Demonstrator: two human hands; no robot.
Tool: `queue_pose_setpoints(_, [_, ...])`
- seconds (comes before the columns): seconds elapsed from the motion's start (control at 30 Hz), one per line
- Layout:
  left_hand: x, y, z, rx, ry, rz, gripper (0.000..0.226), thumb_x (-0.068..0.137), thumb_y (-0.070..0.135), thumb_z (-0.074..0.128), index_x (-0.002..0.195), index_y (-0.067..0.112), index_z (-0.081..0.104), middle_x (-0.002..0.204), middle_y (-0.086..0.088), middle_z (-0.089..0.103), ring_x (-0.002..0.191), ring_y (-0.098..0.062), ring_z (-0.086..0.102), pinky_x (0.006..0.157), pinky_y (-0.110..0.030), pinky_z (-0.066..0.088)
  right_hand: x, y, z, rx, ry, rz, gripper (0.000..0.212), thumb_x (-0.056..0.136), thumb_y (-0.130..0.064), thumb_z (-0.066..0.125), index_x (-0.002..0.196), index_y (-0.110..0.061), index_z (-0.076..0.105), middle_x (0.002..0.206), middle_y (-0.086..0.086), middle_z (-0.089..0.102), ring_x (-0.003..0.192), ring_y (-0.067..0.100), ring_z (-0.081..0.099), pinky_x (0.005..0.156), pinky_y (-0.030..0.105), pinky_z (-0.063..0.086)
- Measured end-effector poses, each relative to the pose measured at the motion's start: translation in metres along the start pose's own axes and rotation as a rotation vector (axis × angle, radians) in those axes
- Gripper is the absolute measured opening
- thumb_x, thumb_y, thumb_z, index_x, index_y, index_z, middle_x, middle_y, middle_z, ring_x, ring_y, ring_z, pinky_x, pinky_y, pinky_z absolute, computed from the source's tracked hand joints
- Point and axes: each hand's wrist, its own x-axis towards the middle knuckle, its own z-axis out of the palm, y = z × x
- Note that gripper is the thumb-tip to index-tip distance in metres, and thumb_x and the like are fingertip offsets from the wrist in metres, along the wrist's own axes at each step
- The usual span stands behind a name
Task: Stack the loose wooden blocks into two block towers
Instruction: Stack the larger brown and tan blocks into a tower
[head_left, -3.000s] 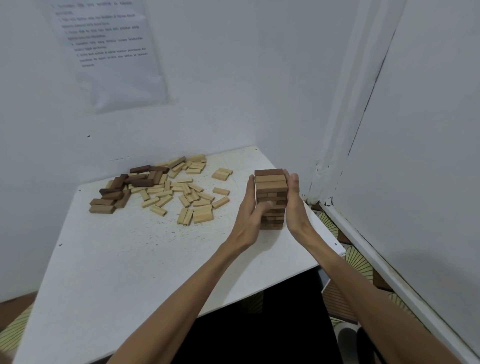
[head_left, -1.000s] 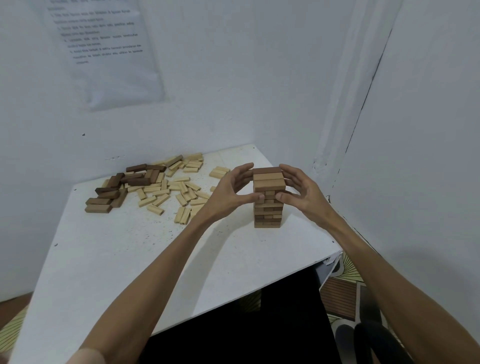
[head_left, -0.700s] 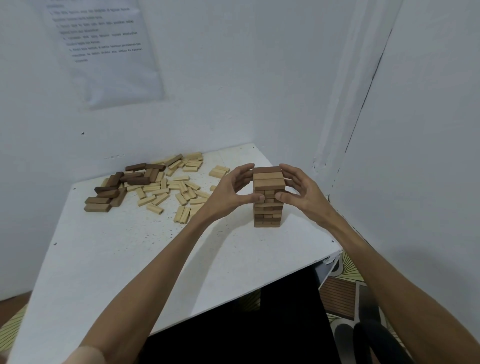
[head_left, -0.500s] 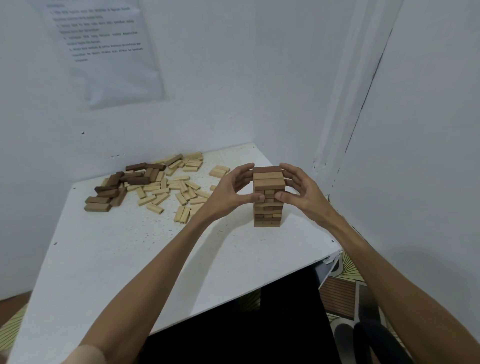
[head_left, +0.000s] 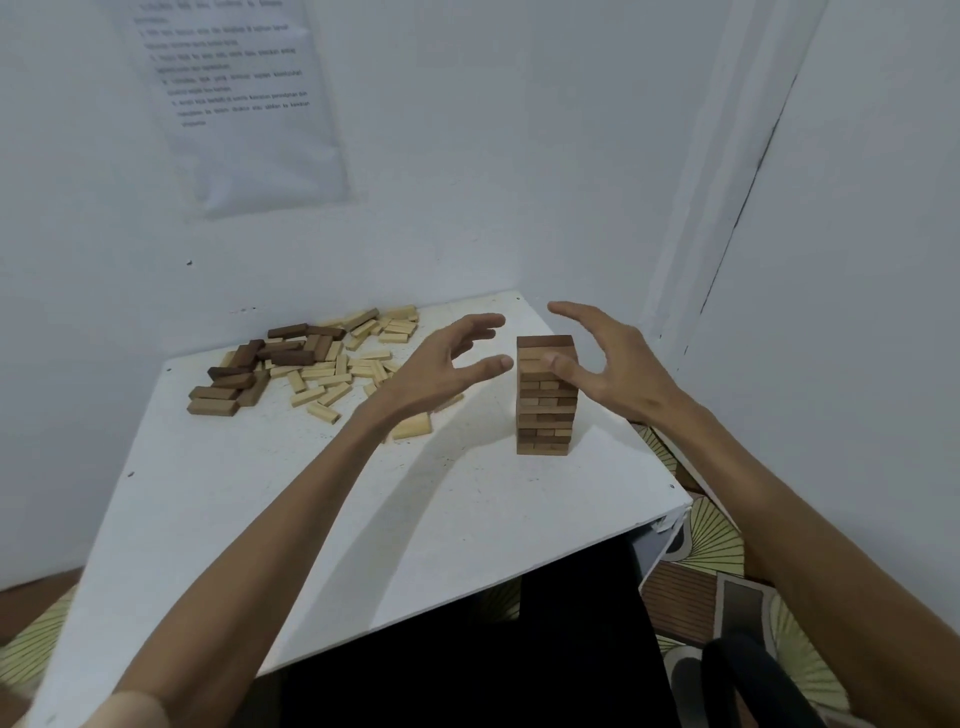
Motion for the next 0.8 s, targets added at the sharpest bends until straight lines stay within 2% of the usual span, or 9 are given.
queue_pose_setpoints(0.13, [-0.014,-0.003,-0.024,0.126,0.019,-0.012,0.06,0.096,0.048,0.069,0.149,0.027,0.049,0.146,0.019,0.055,0.133,0.004,0.051,0.118,-0.033,0.039,0.015,-0.026,0.001,-0.22,-0.136,-0.037,0.067,0.096,-0.059,0.06,0.154,-0.031,0.043,0.158,-0.008,0.047,0.139,0.017,0.047,0.111,0.039,0.042])
queue_pose_setpoints(0.27, [-0.035,-0.02,-0.048,0.282,0.036,-0.078,0.061,0.095,0.05,0.069,0.148,0.026,0.051,0.149,0.016,0.052,0.135,-0.001,0.049,0.117,-0.038,0.041,0.029,-0.05,0.016,-0.375,-0.252,-0.111,0.07,0.097,-0.065,0.053,0.156,-0.031,0.04,0.16,-0.009,0.044,0.141,0.017,0.046,0.111,0.038,0.038])
queue_pose_setpoints(0.37, [-0.053,-0.031,-0.066,0.322,0.064,-0.141,0.062,0.094,0.051,0.069,0.147,0.025,0.051,0.149,0.013,0.053,0.135,-0.003,0.049,0.113,-0.038,0.044,0.038,-0.065,0.034,-0.403,-0.312,-0.159,0.071,0.096,-0.07,0.049,0.156,-0.033,0.039,0.16,-0.01,0.042,0.144,0.016,0.041,0.114,0.039,0.038])
queue_pose_setpoints(0.47, [-0.073,-0.039,-0.08,0.348,0.109,-0.191,0.061,0.095,0.047,0.069,0.147,0.021,0.052,0.148,0.009,0.054,0.134,-0.007,0.05,0.111,-0.036,0.044,0.045,-0.078,0.057,-0.399,-0.369,-0.202,0.067,0.1,-0.065,0.05,0.156,-0.031,0.039,0.16,-0.01,0.042,0.145,0.016,0.039,0.108,0.033,0.034])
queue_pose_setpoints(0.67, [-0.116,-0.061,-0.112,0.391,0.188,-0.334,0.059,0.093,0.052,0.069,0.145,0.028,0.054,0.146,0.012,0.055,0.132,-0.005,0.051,0.111,-0.036,0.044,0.066,-0.103,0.115,-0.408,-0.469,-0.292,0.063,0.101,-0.06,0.052,0.154,-0.027,0.044,0.159,-0.006,0.044,0.144,0.02,0.041,0.109,0.039,0.039])
queue_pose_setpoints(0.8, [-0.137,-0.072,-0.131,0.39,0.23,-0.405,0.055,0.095,0.045,0.07,0.144,0.025,0.055,0.141,0.013,0.055,0.129,-0.006,0.051,0.111,-0.034,0.043,0.082,-0.116,0.148,-0.384,-0.504,-0.346,0.061,0.102,-0.054,0.054,0.153,-0.024,0.045,0.158,-0.003,0.046,0.144,0.02,0.042,0.108,0.036,0.038])
